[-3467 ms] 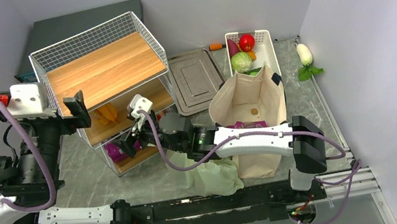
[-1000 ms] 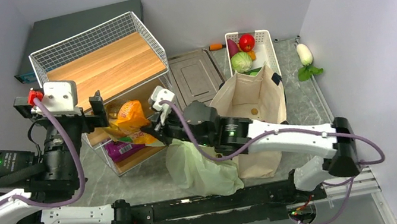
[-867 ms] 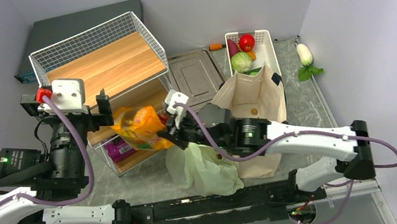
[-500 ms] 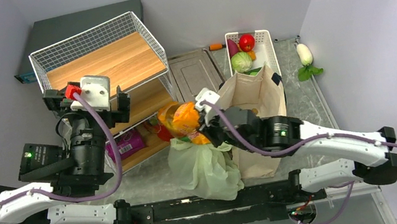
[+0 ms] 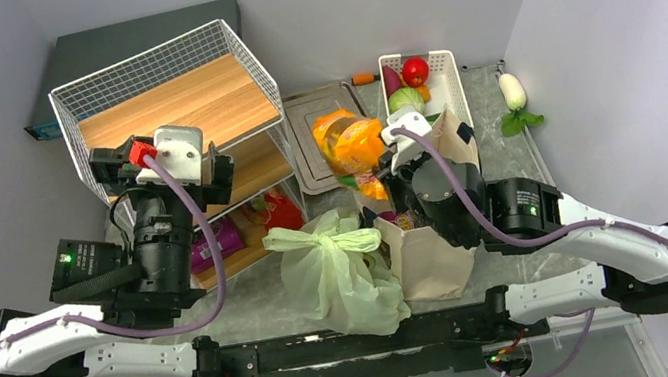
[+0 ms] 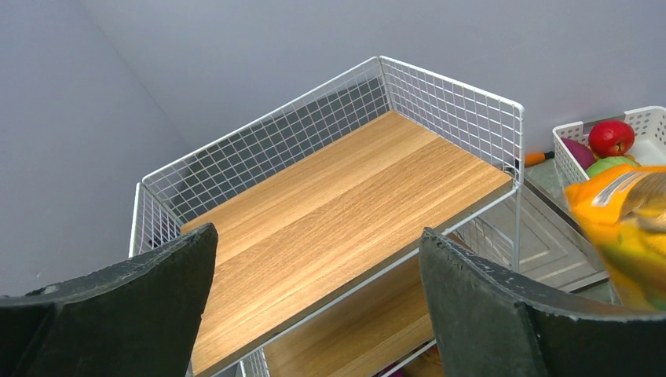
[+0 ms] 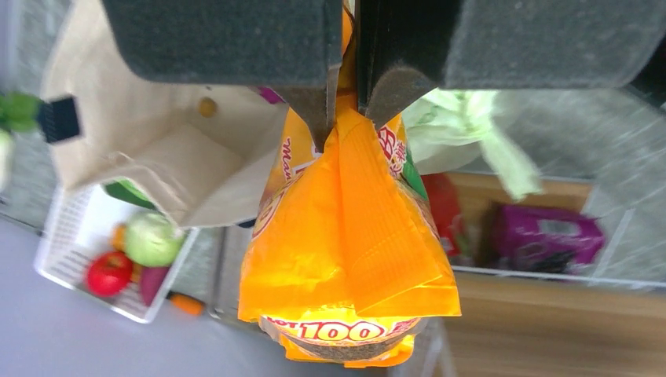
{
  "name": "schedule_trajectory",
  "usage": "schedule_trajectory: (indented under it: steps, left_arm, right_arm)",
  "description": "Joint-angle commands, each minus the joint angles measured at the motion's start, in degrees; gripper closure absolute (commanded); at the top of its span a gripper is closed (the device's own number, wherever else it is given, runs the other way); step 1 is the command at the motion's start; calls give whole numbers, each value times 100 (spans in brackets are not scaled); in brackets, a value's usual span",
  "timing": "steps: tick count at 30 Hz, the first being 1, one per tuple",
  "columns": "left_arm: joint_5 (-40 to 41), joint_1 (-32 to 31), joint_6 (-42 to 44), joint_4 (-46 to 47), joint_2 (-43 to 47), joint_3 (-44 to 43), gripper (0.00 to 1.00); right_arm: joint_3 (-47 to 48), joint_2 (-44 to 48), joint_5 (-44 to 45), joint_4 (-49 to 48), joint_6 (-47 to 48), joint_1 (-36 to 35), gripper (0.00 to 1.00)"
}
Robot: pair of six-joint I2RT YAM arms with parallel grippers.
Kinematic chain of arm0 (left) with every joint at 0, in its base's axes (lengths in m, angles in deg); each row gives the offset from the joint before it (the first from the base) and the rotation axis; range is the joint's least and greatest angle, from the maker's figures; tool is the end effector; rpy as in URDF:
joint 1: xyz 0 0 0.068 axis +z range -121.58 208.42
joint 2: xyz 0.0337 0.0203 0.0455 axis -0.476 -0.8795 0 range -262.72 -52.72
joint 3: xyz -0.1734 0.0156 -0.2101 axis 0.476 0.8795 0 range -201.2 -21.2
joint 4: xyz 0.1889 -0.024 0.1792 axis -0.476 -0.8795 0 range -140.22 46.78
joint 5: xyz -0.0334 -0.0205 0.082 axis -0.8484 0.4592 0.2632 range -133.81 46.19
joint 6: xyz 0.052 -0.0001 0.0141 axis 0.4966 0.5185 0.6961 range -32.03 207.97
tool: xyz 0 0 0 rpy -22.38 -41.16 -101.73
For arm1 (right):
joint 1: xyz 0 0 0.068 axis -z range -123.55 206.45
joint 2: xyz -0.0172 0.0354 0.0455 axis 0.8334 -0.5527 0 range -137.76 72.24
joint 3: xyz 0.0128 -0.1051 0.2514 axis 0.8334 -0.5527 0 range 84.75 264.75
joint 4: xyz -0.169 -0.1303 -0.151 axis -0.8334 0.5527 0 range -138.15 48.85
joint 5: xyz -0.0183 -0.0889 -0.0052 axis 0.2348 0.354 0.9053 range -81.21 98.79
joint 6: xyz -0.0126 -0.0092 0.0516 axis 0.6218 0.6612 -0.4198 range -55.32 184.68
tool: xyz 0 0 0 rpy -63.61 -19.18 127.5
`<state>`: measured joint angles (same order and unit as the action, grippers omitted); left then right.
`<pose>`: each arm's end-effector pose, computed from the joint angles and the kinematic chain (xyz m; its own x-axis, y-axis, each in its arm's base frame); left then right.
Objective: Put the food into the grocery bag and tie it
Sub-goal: Place the snack in the grocery bag.
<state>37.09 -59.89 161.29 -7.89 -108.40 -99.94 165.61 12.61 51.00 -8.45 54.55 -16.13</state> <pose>0.0385 -0.1136 0.5505 0.1438 0.2557 -0.9560 0.0171 0.9653 0.2607 0.0791 0.1725 0.4541 -0.1841 -0.1516 -0.9712 -0.4911 0.8700 -0.0427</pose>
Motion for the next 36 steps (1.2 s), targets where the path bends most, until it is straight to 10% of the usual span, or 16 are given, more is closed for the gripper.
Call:
schedule_trajectory:
  steps: [1,17,24,36]
  left_arm:
    - [-66,23,-177,11,99,-64,1]
    - [-219,91,-1036,-916,321,97,1]
    - [-1570,563,-4285,-5640,-99,-907,1]
    - [-4813,1771,-5684,-7379,-633,-1389,1]
  right_arm:
    - [454,-7,1836,452,-509,92,100]
    - [84,-79,-24,1560,-1385,2300,100]
    - [-236,89,-474,1628,-1444,2546,100]
    - [-744,-141,-1213,1295,-1289,3181,100]
